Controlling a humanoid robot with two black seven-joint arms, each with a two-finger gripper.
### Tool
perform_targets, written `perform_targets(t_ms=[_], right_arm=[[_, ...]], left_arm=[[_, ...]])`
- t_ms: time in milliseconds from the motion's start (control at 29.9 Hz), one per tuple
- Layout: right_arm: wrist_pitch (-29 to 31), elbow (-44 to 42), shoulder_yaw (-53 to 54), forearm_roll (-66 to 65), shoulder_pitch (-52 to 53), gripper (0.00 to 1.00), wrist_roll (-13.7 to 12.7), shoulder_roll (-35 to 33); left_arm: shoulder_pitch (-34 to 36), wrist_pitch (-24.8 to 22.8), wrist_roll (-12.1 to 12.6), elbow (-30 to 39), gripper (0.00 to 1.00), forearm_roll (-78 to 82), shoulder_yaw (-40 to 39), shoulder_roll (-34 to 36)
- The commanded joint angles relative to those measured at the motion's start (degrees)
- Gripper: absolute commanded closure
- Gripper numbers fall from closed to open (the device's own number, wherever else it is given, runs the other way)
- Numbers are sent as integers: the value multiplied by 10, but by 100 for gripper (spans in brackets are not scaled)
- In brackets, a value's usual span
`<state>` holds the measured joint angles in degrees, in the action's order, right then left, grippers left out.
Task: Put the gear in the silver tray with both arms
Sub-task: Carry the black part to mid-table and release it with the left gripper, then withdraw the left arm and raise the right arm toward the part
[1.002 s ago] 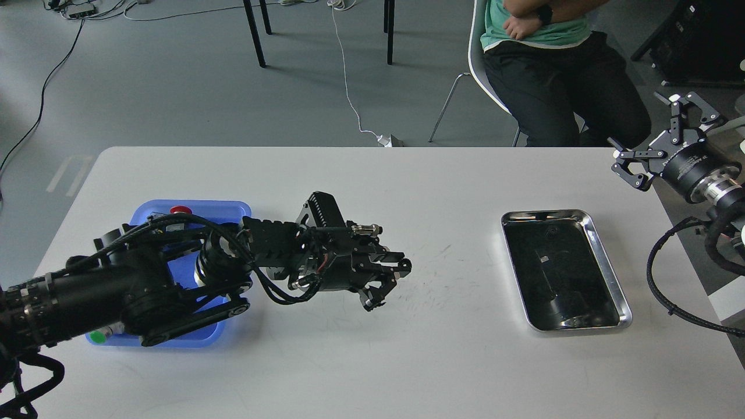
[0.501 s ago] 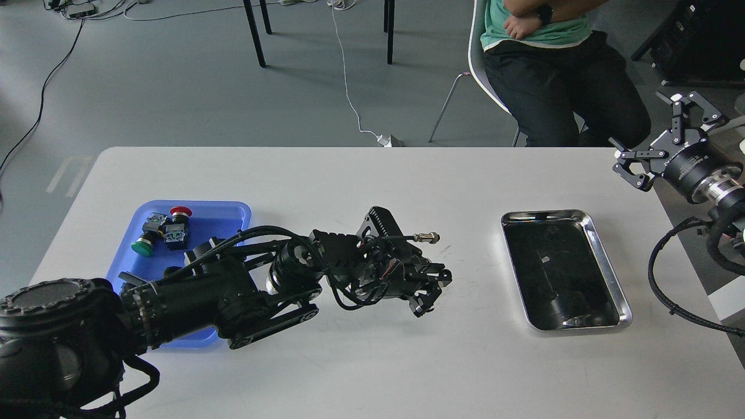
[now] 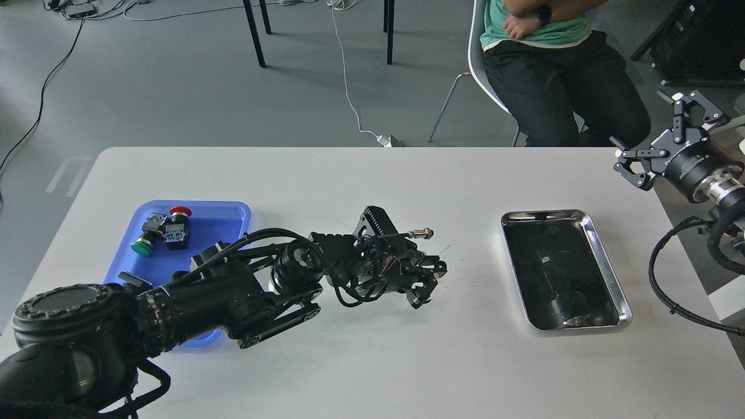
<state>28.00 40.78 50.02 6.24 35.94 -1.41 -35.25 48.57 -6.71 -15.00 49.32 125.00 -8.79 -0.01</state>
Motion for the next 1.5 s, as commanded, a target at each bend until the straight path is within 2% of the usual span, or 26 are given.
perform_targets(t_ms=[0, 200, 334, 501, 568, 702, 768, 902, 1102, 1203, 1403, 1470], right_arm=[[0, -1, 0, 0, 0, 3, 0, 0], [0, -2, 0, -1, 0, 3, 0, 0], [0, -2, 0, 0, 0, 3, 0, 1], [0, -2, -1, 0, 0, 3, 0, 4], [0, -2, -1, 0, 0, 3, 0, 4], [0, -2, -1, 0, 0, 3, 0, 5], [0, -2, -1, 0, 1, 3, 0, 6], [0, -2, -1, 0, 2, 3, 0, 7], [0, 10, -2, 0, 6, 3, 0, 9], [0, 46, -9, -5, 13, 3, 0, 10], [-21, 121, -27, -69, 14, 3, -1, 4], [-26, 150, -28, -100, 15, 3, -1, 2]], left_arm=[[-15, 24, -3, -22, 86, 0, 1, 0], [-23, 33, -7, -24, 84, 0, 29, 0], [-27, 37, -9, -24, 76, 0, 28, 0], [-26, 50, -9, -23, 55, -6, 28, 0], [-24, 52, -9, -23, 40, -16, 26, 0], [-20, 63, -10, -18, 20, -31, 22, 0], [-16, 66, -10, -15, 14, -48, 21, 0], [16, 77, -9, 0, 7, -88, 18, 0], [71, 91, -7, 15, 6, -184, -15, 0], [86, 91, -4, 30, 6, -246, -55, 0], [92, 91, 4, 52, 6, -388, -138, 87], [90, 91, 17, 59, 6, -478, -171, 128]])
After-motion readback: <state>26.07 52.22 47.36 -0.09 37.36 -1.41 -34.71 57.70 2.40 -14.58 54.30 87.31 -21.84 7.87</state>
